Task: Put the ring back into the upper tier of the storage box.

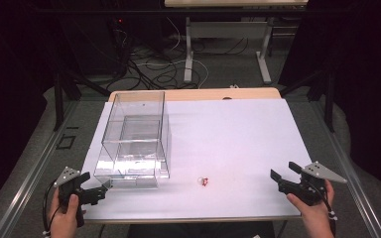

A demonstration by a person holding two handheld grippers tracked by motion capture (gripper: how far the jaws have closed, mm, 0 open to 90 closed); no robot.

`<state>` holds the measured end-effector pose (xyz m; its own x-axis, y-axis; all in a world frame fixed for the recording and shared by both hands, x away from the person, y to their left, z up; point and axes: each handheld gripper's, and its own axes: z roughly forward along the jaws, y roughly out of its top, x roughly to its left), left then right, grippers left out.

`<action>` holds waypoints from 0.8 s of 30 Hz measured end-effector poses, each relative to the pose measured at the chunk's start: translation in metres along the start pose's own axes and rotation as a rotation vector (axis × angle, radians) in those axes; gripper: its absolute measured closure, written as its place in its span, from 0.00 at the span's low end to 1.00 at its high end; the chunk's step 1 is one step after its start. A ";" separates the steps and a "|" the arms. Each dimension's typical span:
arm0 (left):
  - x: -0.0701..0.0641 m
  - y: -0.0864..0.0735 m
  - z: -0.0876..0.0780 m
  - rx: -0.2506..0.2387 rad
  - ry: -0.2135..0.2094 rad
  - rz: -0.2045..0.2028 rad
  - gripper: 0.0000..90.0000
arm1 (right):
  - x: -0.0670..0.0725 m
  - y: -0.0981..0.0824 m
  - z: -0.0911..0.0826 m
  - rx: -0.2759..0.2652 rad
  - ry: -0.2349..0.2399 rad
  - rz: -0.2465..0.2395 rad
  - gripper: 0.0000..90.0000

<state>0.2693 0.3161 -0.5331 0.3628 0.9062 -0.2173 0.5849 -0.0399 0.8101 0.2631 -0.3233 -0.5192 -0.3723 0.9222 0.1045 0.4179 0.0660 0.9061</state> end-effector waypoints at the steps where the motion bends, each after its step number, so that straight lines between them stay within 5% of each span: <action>1: 0.000 0.000 0.000 -0.002 0.003 -0.001 0.01 | 0.000 -0.001 0.002 -0.003 0.007 -0.009 0.25; 14: 0.000 -0.001 -0.004 -0.006 0.005 -0.003 0.01 | 0.010 0.005 0.008 0.008 0.044 -0.005 0.29; 24: 0.000 -0.002 -0.005 -0.006 0.004 -0.004 0.01 | 0.027 0.025 0.011 0.037 0.115 -0.079 0.37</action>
<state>0.2644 0.3180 -0.5316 0.3571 0.9082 -0.2183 0.5821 -0.0336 0.8124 0.2726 -0.2922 -0.4985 -0.4971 0.8638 0.0817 0.4132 0.1529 0.8977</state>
